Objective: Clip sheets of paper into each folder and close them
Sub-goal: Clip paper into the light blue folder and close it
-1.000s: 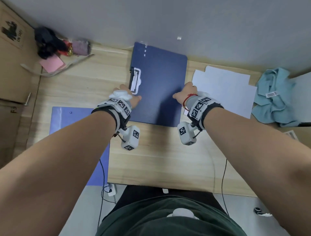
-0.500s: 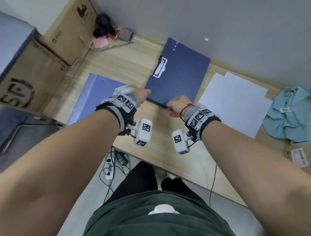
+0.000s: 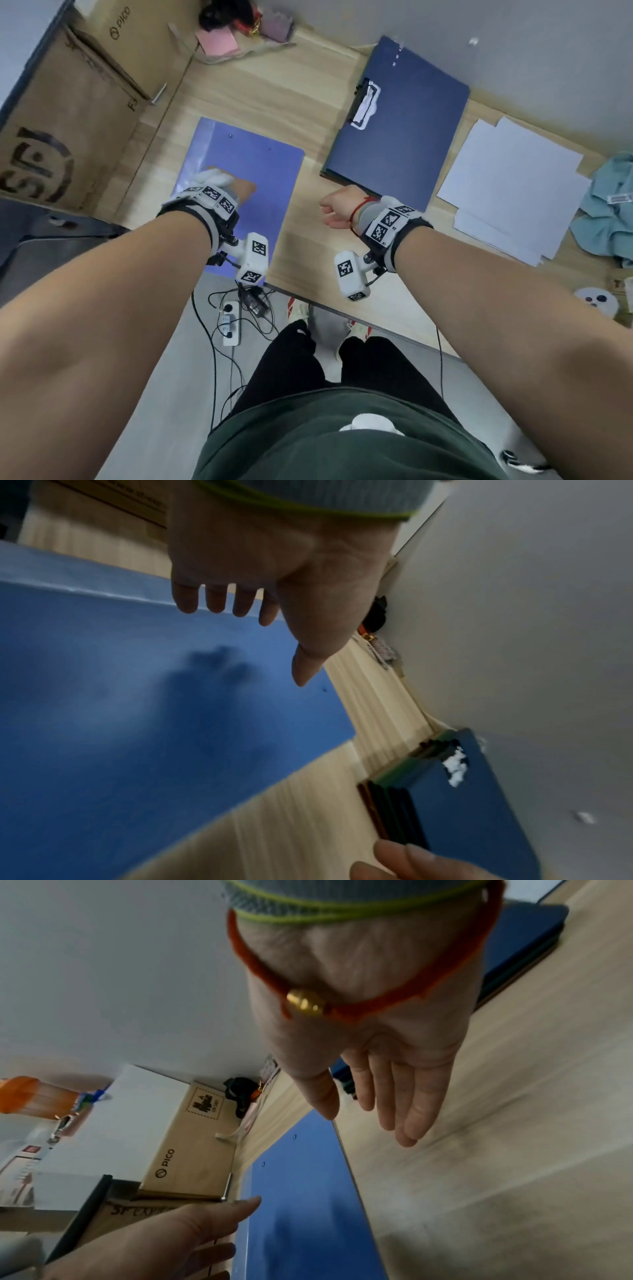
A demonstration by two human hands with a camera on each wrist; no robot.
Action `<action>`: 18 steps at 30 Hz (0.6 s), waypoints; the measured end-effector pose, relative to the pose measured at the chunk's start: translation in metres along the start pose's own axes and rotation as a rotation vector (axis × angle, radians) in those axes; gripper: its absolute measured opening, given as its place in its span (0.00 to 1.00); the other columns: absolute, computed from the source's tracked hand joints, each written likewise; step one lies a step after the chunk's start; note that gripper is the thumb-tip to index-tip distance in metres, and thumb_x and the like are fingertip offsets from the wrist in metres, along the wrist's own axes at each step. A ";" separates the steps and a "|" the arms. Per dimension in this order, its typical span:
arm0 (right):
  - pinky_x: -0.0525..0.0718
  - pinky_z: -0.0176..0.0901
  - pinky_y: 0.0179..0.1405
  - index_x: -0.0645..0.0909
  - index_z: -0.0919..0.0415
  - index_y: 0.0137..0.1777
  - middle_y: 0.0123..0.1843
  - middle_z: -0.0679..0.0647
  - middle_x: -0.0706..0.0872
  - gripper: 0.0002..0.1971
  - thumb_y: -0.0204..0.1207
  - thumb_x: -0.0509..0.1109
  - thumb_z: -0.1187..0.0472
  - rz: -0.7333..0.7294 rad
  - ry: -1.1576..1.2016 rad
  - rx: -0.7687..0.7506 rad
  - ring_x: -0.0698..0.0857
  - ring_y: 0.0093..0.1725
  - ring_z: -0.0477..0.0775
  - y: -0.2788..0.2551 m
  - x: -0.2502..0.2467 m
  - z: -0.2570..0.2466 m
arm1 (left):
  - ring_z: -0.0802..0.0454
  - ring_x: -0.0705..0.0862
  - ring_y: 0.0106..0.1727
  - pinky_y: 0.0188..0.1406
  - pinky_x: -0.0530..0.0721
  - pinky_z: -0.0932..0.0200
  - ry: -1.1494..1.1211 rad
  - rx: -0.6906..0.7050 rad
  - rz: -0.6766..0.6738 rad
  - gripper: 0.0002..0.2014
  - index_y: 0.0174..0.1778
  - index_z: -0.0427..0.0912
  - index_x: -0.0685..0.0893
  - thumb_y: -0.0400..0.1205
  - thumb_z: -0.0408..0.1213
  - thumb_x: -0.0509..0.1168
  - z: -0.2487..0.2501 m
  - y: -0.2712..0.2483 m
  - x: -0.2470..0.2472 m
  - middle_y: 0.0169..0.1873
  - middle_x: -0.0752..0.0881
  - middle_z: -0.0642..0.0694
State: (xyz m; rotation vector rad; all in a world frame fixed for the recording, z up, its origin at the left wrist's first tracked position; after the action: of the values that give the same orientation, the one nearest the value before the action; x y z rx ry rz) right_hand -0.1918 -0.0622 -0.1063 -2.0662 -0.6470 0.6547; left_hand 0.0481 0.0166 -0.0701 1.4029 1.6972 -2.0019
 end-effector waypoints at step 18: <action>0.89 0.55 0.51 0.86 0.66 0.50 0.48 0.63 0.90 0.14 0.68 0.74 0.58 0.037 -0.093 -0.011 0.89 0.47 0.68 0.047 0.081 -0.019 | 0.38 0.86 0.54 0.58 0.85 0.46 -0.066 -0.086 -0.016 0.50 0.47 0.38 0.81 0.53 0.85 0.63 -0.076 0.074 0.002 0.51 0.87 0.39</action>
State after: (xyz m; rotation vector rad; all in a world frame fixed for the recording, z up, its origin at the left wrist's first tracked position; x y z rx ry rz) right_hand -0.1111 -0.0442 -0.1540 -2.0711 -0.6681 0.7742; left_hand 0.1355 0.0565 -0.1153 1.2850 1.7493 -1.9365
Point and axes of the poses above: each hand's wrist, its own y-axis towards the middle knuckle, its own x-axis out of the palm, z = x × y, the point moved 7 cm from there along y, towards the middle knuckle
